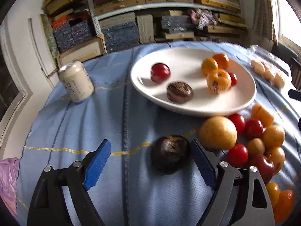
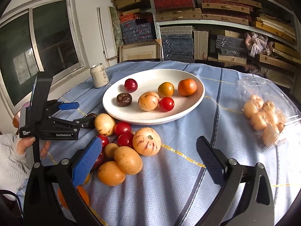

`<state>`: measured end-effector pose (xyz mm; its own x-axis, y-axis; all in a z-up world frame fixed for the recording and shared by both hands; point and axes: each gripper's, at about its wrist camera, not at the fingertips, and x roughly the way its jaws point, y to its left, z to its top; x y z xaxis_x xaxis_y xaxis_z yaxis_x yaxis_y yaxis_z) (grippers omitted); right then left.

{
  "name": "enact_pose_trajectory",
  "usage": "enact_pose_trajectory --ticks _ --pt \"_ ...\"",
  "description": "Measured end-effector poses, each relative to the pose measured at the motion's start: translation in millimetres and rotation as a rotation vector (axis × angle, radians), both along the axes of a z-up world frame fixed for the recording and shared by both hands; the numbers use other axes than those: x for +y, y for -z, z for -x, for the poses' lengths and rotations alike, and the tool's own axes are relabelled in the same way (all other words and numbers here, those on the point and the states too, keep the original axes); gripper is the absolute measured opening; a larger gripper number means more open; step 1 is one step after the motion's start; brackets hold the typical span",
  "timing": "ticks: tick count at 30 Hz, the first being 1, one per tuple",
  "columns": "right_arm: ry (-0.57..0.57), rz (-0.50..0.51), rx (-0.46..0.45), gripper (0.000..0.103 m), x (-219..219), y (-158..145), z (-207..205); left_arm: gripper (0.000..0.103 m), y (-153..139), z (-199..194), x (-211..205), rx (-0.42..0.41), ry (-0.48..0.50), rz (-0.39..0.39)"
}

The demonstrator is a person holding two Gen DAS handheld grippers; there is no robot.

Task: Organize fruits
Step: 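Withdraw both tools and move the left tool toward the dark brown fruit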

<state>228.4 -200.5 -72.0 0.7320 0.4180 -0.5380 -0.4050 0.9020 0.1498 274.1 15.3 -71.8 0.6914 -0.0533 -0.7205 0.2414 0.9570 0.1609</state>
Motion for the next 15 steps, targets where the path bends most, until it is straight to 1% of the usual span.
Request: enact_pose_trajectory --ticks 4,7,8,10,11,13,15 --pt "-0.010 -0.008 0.015 0.099 1 1 -2 0.087 7 -5 -6 0.034 -0.005 -0.042" --pt "-0.011 -0.006 0.023 0.099 3 2 -3 0.087 9 -9 3 0.055 -0.025 -0.014" --pt "-0.011 -0.007 0.023 0.099 2 2 -3 0.088 9 -10 6 0.052 -0.040 -0.023" --pt "-0.010 -0.010 0.023 0.099 2 2 -3 0.088 8 -12 16 0.028 -0.088 -0.070" --pt "-0.011 -0.008 0.023 0.099 3 3 -3 0.088 8 -13 21 0.020 -0.110 -0.081" --pt "-0.013 -0.007 0.025 0.098 3 2 -4 0.088 6 -14 33 0.020 -0.134 -0.059" --pt "-0.016 -0.006 0.027 0.099 4 3 -4 0.088 3 -14 37 0.016 -0.137 -0.044"
